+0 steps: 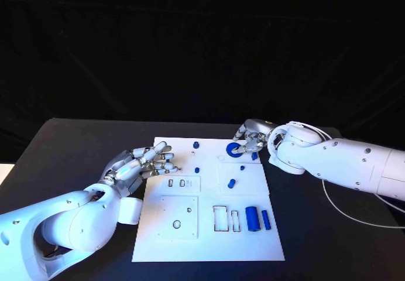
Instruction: Assemble the parts on the task board
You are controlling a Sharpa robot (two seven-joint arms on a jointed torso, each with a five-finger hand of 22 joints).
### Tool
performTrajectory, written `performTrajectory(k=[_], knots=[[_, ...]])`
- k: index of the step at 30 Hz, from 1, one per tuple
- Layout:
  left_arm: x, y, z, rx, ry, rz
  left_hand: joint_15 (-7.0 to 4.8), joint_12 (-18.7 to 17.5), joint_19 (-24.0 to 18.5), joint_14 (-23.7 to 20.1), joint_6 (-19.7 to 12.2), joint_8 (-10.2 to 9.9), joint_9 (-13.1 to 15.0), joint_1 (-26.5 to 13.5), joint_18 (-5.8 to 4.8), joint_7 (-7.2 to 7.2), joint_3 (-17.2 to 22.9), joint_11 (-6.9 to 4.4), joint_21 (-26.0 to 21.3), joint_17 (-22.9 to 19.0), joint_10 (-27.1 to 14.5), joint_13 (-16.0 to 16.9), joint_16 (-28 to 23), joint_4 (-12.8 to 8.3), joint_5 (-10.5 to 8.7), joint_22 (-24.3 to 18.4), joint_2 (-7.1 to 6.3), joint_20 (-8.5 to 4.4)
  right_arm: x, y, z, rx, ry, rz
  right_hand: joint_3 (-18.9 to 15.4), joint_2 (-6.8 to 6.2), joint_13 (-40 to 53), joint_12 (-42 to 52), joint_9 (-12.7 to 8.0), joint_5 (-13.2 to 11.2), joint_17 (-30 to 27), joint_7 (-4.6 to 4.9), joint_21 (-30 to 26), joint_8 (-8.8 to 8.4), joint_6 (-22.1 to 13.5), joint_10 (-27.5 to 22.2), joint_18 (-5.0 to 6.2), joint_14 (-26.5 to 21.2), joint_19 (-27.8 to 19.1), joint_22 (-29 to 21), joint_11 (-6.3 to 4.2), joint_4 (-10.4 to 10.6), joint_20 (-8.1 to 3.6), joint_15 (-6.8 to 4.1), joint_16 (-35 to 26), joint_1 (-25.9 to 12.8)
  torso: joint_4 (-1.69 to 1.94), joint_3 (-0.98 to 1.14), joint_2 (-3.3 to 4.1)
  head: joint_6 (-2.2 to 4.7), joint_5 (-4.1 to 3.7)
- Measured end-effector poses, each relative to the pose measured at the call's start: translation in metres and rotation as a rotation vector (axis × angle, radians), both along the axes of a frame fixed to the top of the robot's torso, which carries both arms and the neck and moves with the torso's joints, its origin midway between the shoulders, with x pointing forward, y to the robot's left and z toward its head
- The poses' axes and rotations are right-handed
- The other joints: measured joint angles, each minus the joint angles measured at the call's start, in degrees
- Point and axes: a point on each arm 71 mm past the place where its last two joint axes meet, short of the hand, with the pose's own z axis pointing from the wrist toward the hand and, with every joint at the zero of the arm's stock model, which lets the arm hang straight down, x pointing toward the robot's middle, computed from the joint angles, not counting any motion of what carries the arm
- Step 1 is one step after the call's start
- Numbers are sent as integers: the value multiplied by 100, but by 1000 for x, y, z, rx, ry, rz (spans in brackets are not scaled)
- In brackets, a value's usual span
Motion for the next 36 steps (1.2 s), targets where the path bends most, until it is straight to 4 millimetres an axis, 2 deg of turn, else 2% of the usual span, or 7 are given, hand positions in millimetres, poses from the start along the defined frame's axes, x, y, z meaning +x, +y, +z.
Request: performTrajectory(k=[4, 9, 13, 24, 31, 36], knots=[[0, 0, 0, 0, 0, 0, 0, 0, 7, 0, 0, 0, 0, 0, 0, 0, -6, 0, 0, 4, 0, 0, 0, -6, 0, 0, 0, 7, 1, -1, -2, -2, 12, -4, -16, 0, 97, 84, 0, 0, 0, -8, 0, 0, 32, 41, 0, 0, 0, 0, 0, -16, 0, 0, 22, 0, 0, -2, -1, -15, 5], [0, 0, 0, 0, 1, 0, 0, 0, 7, 0, 0, 0, 0, 0, 0, 0, -6, 0, 0, 4, 0, 0, 0, -6, 0, -1, 0, 7, 1, 0, -4, -6, 21, -4, 2, 61, 159, 172, 0, 0, -1, 0, 22, 0, 40, 55, 0, 0, 0, -1, 14, -66, 0, -1, 45, 61, -2, -1, -2, -23, 14], [0, 0, 0, -1, 1, -1, 0, 0, 7, 0, 0, 0, 0, 0, 0, 0, -6, 0, 0, 3, 0, 0, 0, -6, 0, -6, 0, 7, 2, 0, -5, -12, 27, -7, 23, 38, 159, 230, -1, 0, -1, 21, 22, 0, 61, 83, 0, 0, 0, -1, 2, -107, 0, -1, 45, 86, -2, 0, -2, -34, 16], [0, 1, 0, 0, 1, 0, 0, 0, 7, 0, 0, 0, 0, 24, 0, 0, -6, 0, 0, 10, 0, 0, 0, -6, 0, -5, 24, 7, 1, 1, -6, -35, 20, 2, 75, 77, 165, 273, 2, 0, -2, 9, 22, -2, 134, 82, 0, 0, -1, -2, 2, -201, 0, -1, 66, 198, -2, 3, -2, -68, 21], [1, 1, 0, 0, 2, 1, 0, -28, 7, 0, 0, 0, 0, 0, 0, 0, -30, 0, 1, 36, 0, 0, 0, -29, -22, -14, 47, 7, 1, 2, -6, -65, 0, 13, 210, 130, 172, 365, -1, -288, -2, 13, 45, 2, 236, 113, 0, 0, -1, -2, 10, -337, 0, -1, 66, 295, 1, 3, -2, -58, 11], [1, 1, 0, 0, 2, 2, 0, -28, 7, 0, 0, 0, 0, 0, 0, 0, -30, 0, 1, 36, 0, 0, 0, -29, -22, -13, 47, 7, 0, 5, -6, -85, -24, 27, 373, 197, 176, 503, 0, -327, -3, -17, 45, 51, 406, 184, 0, 0, -1, -3, -20, -499, 0, 0, 66, 423, 0, 3, -2, -54, 18]])
